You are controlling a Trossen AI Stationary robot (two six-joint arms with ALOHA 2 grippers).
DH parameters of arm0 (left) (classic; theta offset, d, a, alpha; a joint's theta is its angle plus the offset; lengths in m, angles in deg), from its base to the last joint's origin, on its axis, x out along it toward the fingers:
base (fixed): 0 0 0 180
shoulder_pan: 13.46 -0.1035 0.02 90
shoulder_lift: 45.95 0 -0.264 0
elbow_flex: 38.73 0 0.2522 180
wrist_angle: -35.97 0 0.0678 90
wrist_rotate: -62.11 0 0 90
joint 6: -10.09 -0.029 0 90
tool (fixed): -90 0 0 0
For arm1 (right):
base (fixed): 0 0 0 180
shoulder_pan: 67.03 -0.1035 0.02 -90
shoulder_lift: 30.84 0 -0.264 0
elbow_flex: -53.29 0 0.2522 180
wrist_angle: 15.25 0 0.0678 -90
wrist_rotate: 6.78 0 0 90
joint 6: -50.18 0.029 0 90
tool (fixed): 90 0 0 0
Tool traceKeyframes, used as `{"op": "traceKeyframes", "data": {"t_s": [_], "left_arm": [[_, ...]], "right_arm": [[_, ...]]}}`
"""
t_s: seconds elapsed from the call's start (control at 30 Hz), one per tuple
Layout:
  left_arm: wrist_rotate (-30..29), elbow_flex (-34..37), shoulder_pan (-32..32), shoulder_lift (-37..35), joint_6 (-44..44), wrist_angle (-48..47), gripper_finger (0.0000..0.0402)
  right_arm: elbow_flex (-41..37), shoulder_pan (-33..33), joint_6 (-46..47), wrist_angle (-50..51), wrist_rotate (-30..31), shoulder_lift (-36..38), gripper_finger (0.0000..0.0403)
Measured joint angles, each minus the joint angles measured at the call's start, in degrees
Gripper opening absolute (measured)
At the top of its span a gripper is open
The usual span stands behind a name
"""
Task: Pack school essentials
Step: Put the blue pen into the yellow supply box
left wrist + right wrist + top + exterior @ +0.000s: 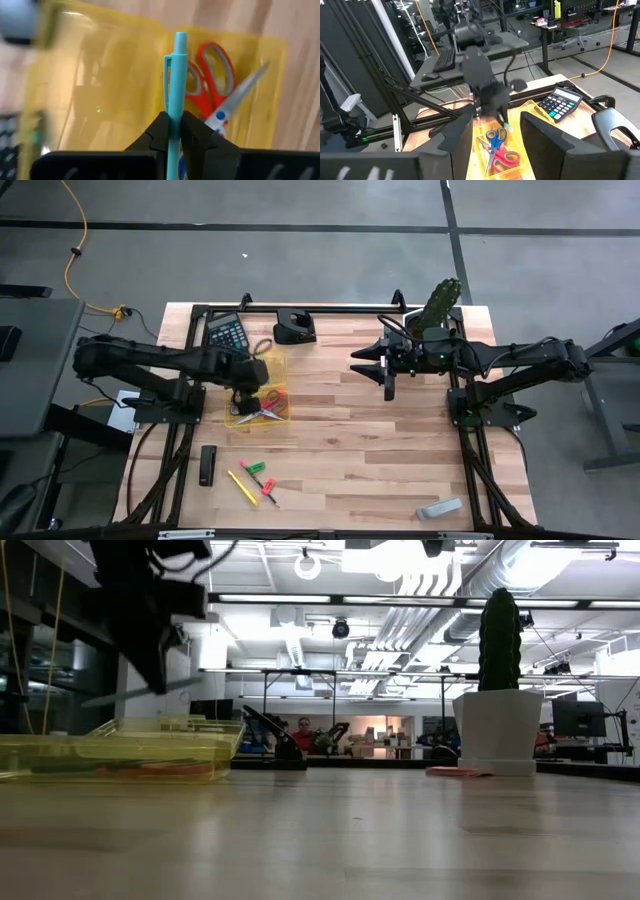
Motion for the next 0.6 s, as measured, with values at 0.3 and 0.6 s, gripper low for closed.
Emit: {"op": "traceKeyframes", "data": {"t_s": [0.3,0.6], "left_arm": [[8.08,6.64,1.07,4.52,-4.74,5.99,0.0016],[2.71,8.93,1.22,5.20,-8.15,11.65,0.0016]], "right_arm": [[0.00,0.00,0.00,0.15,0.02,0.00,0.0158],[0.00,0.04,0.00,0.24,1.38,0.00,0.0158]]}}
